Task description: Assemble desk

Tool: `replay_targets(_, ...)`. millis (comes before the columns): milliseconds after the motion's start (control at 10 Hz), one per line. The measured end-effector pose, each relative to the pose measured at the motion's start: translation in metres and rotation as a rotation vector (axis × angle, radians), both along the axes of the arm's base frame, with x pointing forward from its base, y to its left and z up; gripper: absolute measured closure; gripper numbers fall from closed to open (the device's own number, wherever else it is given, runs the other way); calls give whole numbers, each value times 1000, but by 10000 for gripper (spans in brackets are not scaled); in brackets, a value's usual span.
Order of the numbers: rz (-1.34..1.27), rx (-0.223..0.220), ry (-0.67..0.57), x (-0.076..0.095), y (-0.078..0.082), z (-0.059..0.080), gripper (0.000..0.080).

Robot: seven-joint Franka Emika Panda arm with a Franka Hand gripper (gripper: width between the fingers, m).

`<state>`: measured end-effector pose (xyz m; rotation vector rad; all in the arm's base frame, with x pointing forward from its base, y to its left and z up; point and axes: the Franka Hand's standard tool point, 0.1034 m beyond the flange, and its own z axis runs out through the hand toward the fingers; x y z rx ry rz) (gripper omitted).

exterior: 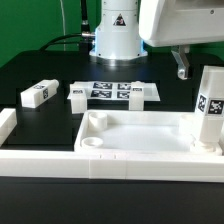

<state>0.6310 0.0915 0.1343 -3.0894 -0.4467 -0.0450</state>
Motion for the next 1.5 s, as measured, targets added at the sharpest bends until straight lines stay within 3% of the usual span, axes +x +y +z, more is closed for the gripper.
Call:
replay_targets(500,5,-1,9,-1,-5,-12,150)
replay_targets(700,6,0,8,-1,-5,-13,425)
replay_targets(800,6,0,8,-1,-5,-13,511)
replay_targets(1500,-151,14,15,-2,-3,-13,511)
